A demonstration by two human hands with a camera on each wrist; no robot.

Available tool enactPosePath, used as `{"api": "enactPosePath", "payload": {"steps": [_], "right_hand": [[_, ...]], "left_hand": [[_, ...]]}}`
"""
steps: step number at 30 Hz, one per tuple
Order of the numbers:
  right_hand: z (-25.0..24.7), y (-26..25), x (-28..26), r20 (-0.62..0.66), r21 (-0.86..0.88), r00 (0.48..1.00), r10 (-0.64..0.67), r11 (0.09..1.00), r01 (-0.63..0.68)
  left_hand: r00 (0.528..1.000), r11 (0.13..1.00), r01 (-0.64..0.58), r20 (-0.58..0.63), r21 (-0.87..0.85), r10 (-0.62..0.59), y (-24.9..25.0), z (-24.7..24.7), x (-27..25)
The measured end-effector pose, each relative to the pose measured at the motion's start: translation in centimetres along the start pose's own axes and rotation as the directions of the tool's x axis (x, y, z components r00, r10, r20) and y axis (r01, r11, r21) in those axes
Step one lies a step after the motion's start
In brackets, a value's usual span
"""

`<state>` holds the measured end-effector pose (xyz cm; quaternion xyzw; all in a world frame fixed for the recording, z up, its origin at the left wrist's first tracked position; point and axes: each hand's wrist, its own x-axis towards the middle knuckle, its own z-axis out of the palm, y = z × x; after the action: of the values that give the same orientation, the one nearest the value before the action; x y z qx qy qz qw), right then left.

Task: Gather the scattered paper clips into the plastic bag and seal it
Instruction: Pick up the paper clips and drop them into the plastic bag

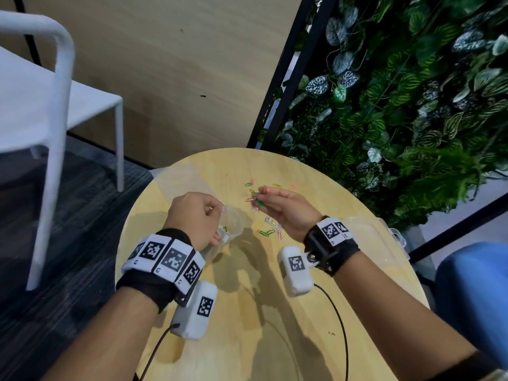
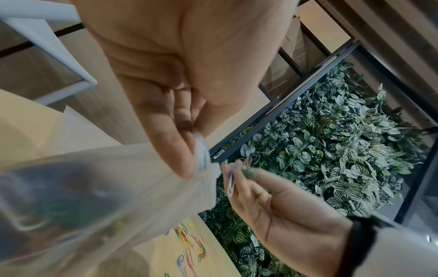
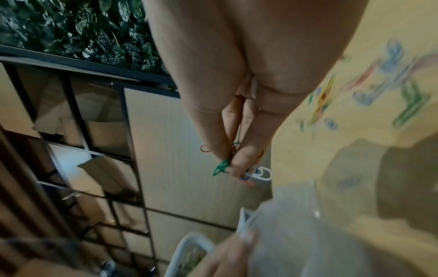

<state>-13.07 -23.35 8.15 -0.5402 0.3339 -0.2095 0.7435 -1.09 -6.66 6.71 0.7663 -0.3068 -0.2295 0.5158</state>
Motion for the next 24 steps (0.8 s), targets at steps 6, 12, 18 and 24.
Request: {"api": "enactPosePath", "payload": {"steps": [6, 12, 18, 24], "right_hand": [[4.3, 2.2, -1.6, 0.056, -0.32, 0.998, -0.031, 0.946, 0.047], [5.1, 2.6, -1.9, 0.128, -0.629, 0.982, -0.137, 0.755, 0.187], [5.4, 1.0, -1.2, 0.314, -0.784, 0.881, -0.355, 0.426, 0.451], [3.0, 2.0, 3.8, 0.218, -0.922, 0.948, -0.231, 0.27, 0.277]], "left_hand": [[1.0, 1.0, 0.006, -0.008, 0.001, -0.006, 0.0, 0.0, 0.2], [1.0, 1.0, 0.006, -0.025, 0.019, -0.005, -0.2, -0.5, 0.3], [0.999, 1.0, 0.016, -0.045, 0.02, -0.015, -0.5, -1.6, 0.3], [0.983, 0.991, 0.109, -0.139, -0.078, -0.119, -1.3, -4.4, 1.0]]}}
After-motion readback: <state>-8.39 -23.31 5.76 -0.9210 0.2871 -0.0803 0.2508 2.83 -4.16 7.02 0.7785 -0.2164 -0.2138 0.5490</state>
